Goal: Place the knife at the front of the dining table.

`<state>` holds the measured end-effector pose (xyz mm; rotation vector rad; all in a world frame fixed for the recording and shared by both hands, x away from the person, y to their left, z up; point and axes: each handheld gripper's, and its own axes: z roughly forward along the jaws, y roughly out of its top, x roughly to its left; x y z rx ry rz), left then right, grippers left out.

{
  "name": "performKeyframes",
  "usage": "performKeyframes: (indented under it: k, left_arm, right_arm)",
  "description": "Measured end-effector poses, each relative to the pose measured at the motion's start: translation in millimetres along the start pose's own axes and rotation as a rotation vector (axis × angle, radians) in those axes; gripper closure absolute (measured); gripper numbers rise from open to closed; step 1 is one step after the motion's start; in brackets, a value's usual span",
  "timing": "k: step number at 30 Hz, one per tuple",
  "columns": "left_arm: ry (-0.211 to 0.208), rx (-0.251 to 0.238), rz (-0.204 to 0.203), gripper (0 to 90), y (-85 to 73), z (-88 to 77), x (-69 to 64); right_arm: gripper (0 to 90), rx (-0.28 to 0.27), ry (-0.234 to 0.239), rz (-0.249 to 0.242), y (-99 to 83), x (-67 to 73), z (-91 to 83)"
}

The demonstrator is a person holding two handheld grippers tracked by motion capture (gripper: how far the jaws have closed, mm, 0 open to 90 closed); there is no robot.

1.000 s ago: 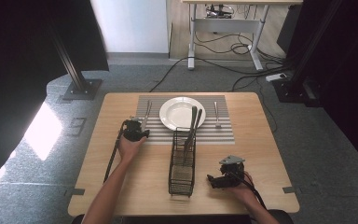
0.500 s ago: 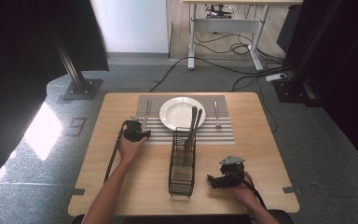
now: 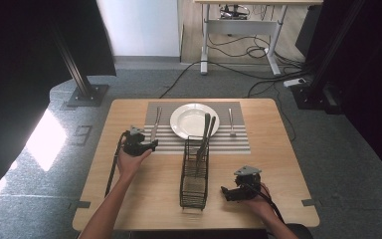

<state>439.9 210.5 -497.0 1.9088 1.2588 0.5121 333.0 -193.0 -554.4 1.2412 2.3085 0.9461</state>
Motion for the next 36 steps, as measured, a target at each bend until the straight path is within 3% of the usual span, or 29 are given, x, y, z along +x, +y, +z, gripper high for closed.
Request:
performKeyframes:
  k: [6, 12, 22, 31, 36]
  left_arm:
    - [-0.043, -0.015, -0.005, 31.7, -8.2, -21.2, -5.0]
    - [-0.043, -0.035, 0.007, 32.4, -22.3, -44.1, -12.5]
    - [-0.072, -0.004, 0.037, 30.9, -46.4, -73.1, -21.6]
    - [-0.092, 0.000, 0.030, 30.2, -54.0, -78.9, -21.7]
    - [-0.100, -0.005, 0.046, 30.2, -53.4, -78.7, -23.7]
  right_arm:
    - [0.0, 0.000, 0.000, 0.000, 0.0, 0.0, 0.0]
    - [0.0, 0.000, 0.001, -0.001, 0.0, -0.1, 0.1]
    - [0.0, -0.002, 0.002, 0.000, -0.1, 0.2, 0.2]
    - [0.0, 0.000, 0.002, -0.001, -0.1, 0.0, 0.0]
    - [0.0, -0.001, 0.002, -0.005, -0.2, -0.5, -0.1]
